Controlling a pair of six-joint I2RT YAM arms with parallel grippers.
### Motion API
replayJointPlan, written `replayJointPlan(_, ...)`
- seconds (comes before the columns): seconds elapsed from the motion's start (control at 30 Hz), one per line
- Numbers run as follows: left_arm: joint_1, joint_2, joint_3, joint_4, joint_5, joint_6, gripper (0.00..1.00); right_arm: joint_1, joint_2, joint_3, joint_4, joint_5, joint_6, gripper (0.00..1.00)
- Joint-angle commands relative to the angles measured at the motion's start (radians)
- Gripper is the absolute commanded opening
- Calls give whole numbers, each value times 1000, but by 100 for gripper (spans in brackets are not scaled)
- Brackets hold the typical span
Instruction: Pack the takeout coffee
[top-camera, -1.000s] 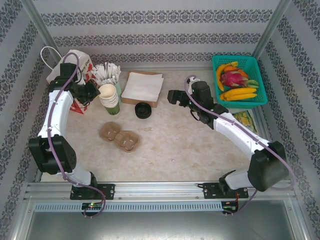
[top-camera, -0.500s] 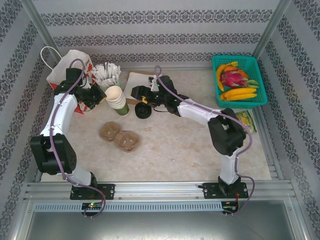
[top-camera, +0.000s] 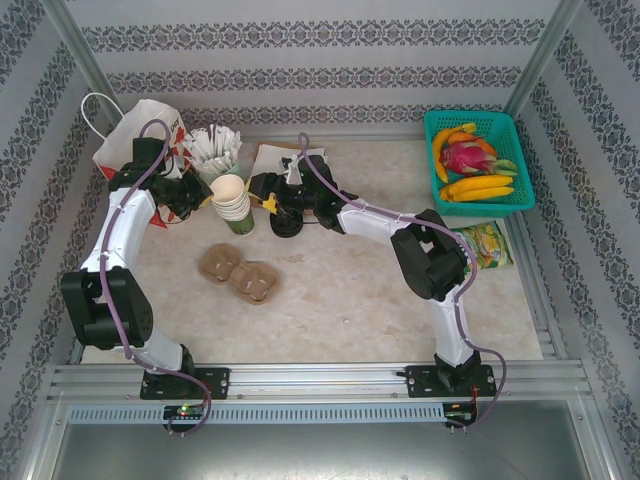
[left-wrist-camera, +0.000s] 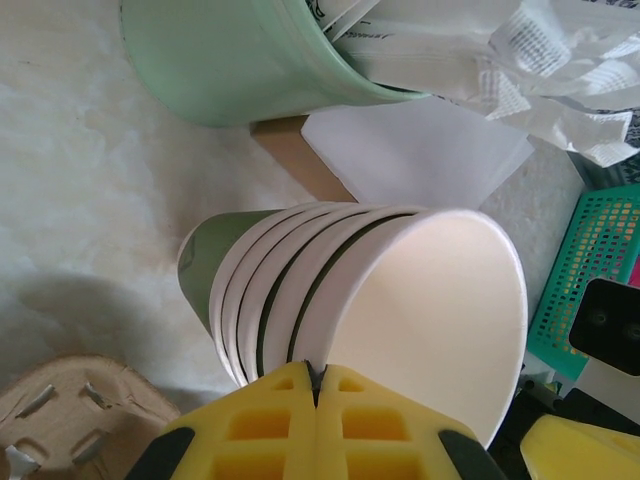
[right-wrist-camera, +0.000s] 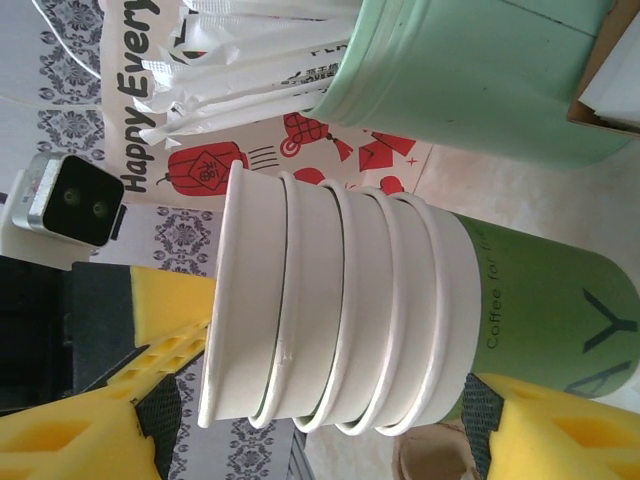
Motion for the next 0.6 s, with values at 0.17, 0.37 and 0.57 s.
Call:
replayJointPlan(0.17, -9, -35, -31, 69, 32, -46, 0, 0, 36, 12, 74, 12, 44, 72)
replayJointPlan(0.37, -8, -31, -34, 75, 33, -50, 0, 0, 36, -4, 85, 27, 51, 65)
replayJointPlan(0.57, -10, -33, -47, 99, 48, -69, 0, 4, 59, 17, 86, 29, 57, 62)
